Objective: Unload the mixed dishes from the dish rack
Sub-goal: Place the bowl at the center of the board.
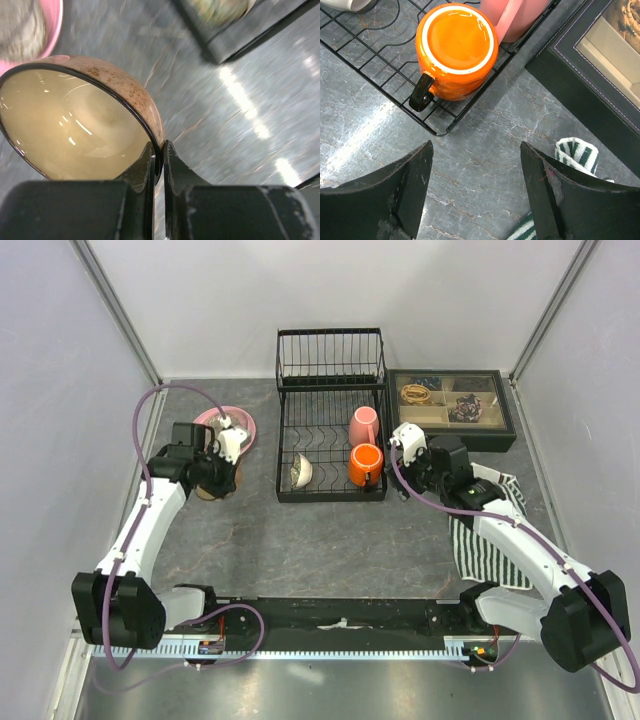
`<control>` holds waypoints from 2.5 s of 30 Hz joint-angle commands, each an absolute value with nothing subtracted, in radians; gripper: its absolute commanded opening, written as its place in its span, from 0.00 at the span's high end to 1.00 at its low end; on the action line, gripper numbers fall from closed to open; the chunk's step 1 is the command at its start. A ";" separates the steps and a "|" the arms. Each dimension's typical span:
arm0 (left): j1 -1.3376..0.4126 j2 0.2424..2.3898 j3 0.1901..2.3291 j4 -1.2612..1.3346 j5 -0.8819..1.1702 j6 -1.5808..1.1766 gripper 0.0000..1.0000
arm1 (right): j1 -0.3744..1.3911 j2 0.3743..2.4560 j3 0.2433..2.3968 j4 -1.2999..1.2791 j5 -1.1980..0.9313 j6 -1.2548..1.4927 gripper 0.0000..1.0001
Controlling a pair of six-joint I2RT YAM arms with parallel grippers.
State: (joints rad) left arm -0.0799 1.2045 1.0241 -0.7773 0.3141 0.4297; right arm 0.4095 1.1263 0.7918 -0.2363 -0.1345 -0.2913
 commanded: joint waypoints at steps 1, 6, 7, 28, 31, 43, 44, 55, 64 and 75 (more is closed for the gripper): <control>-0.068 1.163 0.986 -0.719 0.171 0.586 0.98 | 0.408 1.123 0.822 -0.189 -0.155 -0.281 0.22; -0.060 1.166 0.933 -0.686 0.101 0.633 0.98 | 0.408 1.112 0.810 -0.187 -0.153 -0.287 0.21; -0.058 1.169 0.925 -0.680 0.088 0.644 0.98 | 0.408 1.111 0.808 -0.184 -0.155 -0.285 0.22; -0.002 1.353 0.877 -0.502 -0.035 0.730 0.98 | 0.408 1.112 0.799 -0.183 -0.161 -0.290 0.21; -0.002 1.384 0.888 -0.486 -0.044 0.738 0.98 | 0.407 1.111 0.795 -0.184 -0.161 -0.291 0.21; -0.002 1.391 0.933 -0.522 -0.008 0.752 0.98 | 0.407 1.123 0.795 -0.184 -0.163 -0.295 0.21; -0.002 1.391 0.936 -0.528 -0.008 0.752 0.99 | 0.407 1.126 0.798 -0.184 -0.167 -0.291 0.21; -0.026 1.387 0.976 -0.584 0.054 0.761 0.98 | 0.407 1.137 0.810 -0.193 -0.169 -0.291 0.21; -0.071 1.397 0.965 -0.598 0.032 0.756 0.98 | 0.406 1.123 0.802 -0.193 -0.166 -0.293 0.21; -0.097 1.381 0.925 -0.601 0.008 0.749 0.98 | 0.407 1.118 0.796 -0.190 -0.164 -0.295 0.21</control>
State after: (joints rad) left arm -0.0910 1.4117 0.9150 -0.6563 0.0532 0.7090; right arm 0.4091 1.1381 0.7914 -0.2214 -0.1528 -0.2920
